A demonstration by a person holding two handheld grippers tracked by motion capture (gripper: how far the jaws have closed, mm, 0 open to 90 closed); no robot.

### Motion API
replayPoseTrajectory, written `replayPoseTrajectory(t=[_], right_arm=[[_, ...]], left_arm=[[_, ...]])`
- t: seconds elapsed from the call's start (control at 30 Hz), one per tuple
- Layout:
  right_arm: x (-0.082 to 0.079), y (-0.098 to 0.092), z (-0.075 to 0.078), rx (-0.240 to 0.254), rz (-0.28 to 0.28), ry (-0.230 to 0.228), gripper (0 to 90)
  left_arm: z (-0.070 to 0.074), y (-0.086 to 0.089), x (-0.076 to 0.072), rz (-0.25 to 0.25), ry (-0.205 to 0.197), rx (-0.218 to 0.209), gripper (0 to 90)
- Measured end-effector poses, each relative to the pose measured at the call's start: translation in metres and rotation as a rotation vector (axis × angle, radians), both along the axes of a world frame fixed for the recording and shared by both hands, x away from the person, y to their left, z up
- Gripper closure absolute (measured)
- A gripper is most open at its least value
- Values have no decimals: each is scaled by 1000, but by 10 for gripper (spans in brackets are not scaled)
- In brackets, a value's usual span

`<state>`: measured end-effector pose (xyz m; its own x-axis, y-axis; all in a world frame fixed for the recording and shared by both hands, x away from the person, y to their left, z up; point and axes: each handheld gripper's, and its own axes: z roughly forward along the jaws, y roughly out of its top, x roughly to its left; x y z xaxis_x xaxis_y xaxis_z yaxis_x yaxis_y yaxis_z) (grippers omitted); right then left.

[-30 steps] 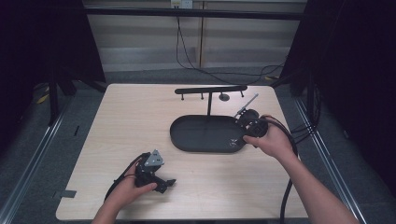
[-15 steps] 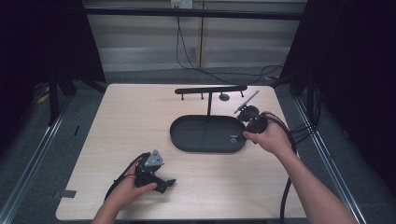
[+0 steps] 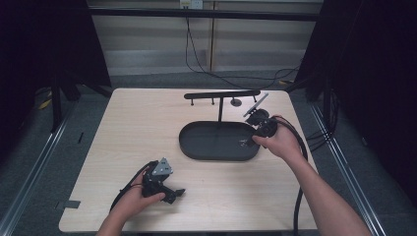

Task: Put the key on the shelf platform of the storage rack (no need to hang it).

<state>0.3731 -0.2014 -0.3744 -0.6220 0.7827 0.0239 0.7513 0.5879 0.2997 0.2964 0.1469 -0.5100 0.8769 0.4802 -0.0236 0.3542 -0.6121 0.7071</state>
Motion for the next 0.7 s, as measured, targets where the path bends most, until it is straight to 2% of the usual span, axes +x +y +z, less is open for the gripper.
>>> replayPoseTrajectory(t=[0.7], right_arm=[[17, 4, -10, -10, -44, -8, 686]], left_arm=[[0, 0, 0, 0, 1, 0, 26]])
